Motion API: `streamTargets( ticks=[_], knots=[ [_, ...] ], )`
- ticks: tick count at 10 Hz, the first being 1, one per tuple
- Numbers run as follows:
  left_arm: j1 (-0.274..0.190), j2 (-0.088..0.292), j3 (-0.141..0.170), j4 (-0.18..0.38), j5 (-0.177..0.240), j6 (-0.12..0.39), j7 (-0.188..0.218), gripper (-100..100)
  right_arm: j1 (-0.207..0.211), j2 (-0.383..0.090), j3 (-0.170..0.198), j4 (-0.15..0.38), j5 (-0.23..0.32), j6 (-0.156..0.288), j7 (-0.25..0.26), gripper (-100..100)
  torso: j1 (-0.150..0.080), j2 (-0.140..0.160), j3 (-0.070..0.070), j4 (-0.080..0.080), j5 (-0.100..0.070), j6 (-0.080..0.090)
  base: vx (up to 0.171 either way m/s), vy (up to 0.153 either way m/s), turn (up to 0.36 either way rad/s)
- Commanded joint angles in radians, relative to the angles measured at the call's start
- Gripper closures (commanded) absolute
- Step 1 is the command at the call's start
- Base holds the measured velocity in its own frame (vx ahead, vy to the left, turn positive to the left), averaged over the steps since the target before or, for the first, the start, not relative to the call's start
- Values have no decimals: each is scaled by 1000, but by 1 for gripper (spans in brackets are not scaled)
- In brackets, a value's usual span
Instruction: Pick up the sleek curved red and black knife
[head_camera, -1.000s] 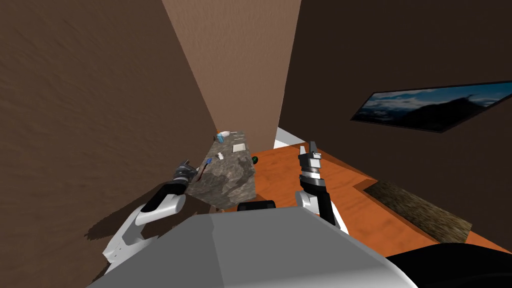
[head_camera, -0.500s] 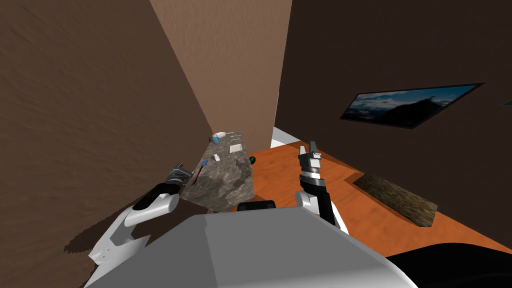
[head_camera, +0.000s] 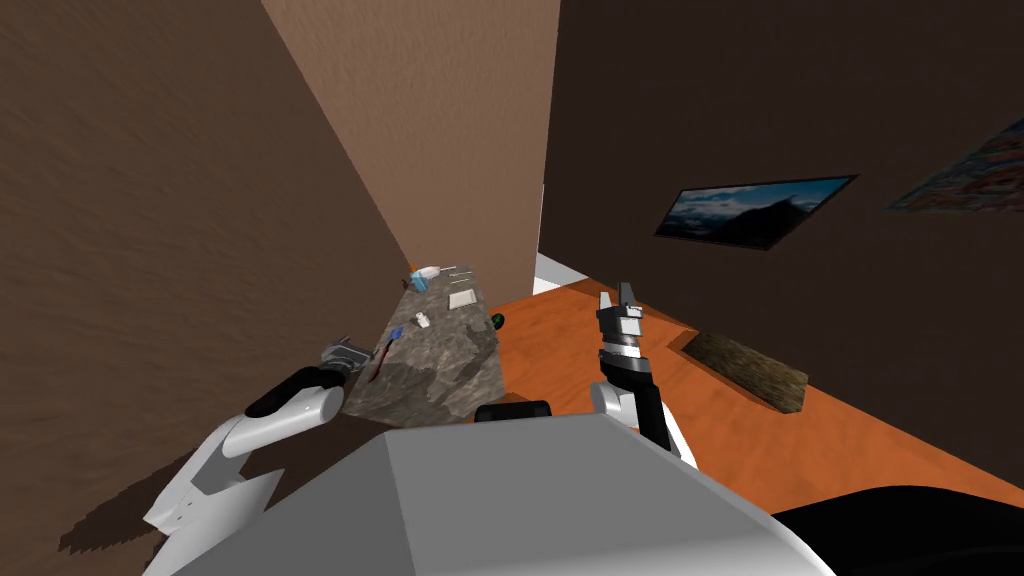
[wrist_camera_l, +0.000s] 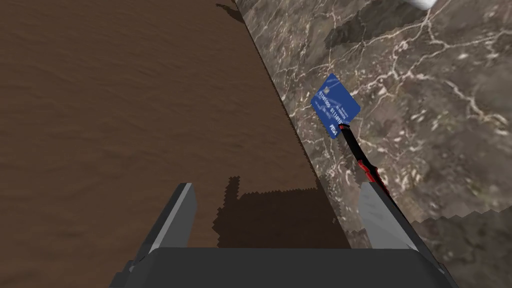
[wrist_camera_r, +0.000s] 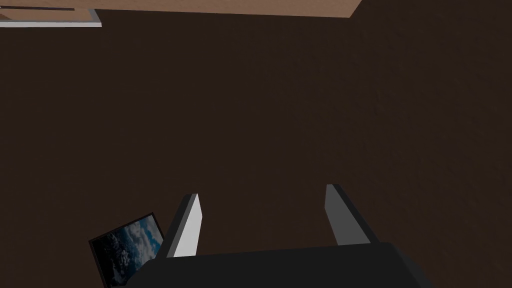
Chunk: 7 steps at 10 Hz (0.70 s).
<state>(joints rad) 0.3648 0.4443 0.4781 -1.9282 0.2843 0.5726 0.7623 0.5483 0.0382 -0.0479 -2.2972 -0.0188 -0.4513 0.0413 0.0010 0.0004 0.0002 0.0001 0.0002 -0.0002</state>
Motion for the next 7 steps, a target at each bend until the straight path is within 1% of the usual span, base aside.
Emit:
streamTargets(
  ticks=[1,2,3,4,5,6,7],
  knots=[
    [2,12,17,10,17,50,30,-100,0,0,0,0,0,0,0,0,0,0,0,0,0,0,-20,14,-82],
    [2,12,17,10,17,59,30,-100,0,0,0,0,0,0,0,0,0,0,0,0,0,-1,0,0,0],
    [-4,27,46,32,40,97,76,-100,0,0,0,0,0,0,0,0,0,0,0,0,0,-1,-19,6,-144],
    [-4,27,46,32,40,123,76,-100,0,0,0,0,0,0,0,0,0,0,0,0,0,0,-20,11,-126],
    [-9,40,74,54,64,160,121,-100,0,0,0,0,0,0,0,0,0,1,0,0,0,-1,-26,13,-167],
    [-9,40,74,54,64,185,123,-100,0,0,0,0,0,0,0,0,0,1,0,0,0,0,-18,14,-103],
    [-13,52,101,76,88,217,166,-100,0,0,0,0,0,0,0,0,0,1,0,0,0,-1,-20,12,-133]
  ],
)
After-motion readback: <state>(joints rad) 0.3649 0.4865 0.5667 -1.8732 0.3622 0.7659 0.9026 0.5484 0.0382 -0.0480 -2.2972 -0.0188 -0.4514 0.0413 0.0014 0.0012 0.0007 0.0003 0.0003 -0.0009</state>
